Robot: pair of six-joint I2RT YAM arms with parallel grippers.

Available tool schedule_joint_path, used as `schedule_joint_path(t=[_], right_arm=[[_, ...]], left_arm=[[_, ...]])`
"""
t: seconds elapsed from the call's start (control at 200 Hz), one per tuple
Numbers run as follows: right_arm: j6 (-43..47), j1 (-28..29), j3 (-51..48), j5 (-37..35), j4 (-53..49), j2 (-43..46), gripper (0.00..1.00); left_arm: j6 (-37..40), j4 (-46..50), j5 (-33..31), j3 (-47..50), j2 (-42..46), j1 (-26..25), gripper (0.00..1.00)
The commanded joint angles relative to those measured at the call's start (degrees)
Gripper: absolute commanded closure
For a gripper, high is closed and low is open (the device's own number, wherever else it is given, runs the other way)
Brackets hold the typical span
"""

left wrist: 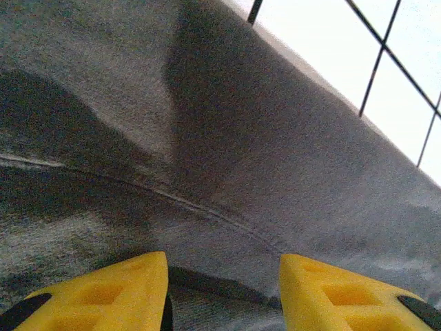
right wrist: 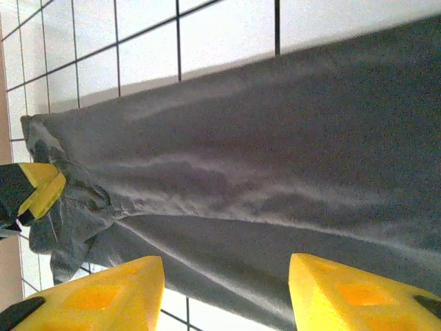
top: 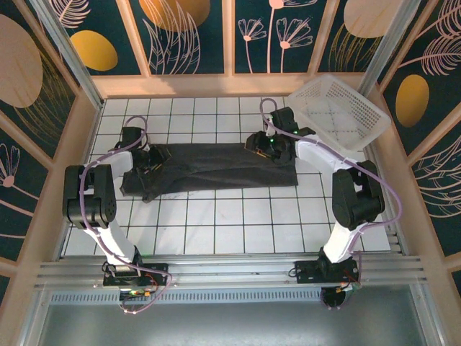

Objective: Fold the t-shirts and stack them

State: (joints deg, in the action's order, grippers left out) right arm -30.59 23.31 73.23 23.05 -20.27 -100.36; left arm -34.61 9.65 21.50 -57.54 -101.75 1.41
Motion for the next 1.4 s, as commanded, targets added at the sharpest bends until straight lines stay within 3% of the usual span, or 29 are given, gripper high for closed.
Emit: schedule_joint_path(t=[0.0, 0.255, 0.42, 0.926, 1.021, 1.076, 1.251, 1.396], right_arm=[[-2.27, 0.33, -1.17, 1.12, 2.1, 2.77, 0.48], [-1.93, 0.86, 0.07, 1.12, 1.55, 2.51, 0.48], [-1.86, 0.87, 0.14, 0.95, 1.56, 2.33, 0.48], [-2.28, 0.77, -0.63, 1.77, 2.21, 2.17, 0.48], [-2.43, 0.87, -0.97, 2.04, 2.41, 2.13, 0.49], [-2.54, 0.87, -1.27, 2.17, 2.59, 2.19, 0.49], [-2.63, 0.91, -1.86, 2.09, 2.61, 2.67, 0.49], [-3.14, 1.04, -2.63, 2.0, 3.03, 2.9, 0.49]], left_arm=[[2.44, 0.21, -2.07, 1.46, -0.03, -0.69, 0.54], [2.37, -0.16, -0.36, 4.57, 2.33, -2.44, 0.62], [0.83, -0.11, 1.83, 7.2, 5.97, -4.02, 1.0], [-12.32, -0.55, 4.94, 17.49, 18.45, -12.83, 1.0], [-13.3, -0.29, 4.45, 17.88, 18.53, -14.44, 0.71], [-13.36, 0.48, 4.34, 17.57, 18.03, -15.22, 0.65], [-13.16, 3.35, 4.82, 16.11, 17.36, -16.61, 0.69], [-12.65, 5.93, 5.1, 13.88, 19.7, -16.61, 0.82]])
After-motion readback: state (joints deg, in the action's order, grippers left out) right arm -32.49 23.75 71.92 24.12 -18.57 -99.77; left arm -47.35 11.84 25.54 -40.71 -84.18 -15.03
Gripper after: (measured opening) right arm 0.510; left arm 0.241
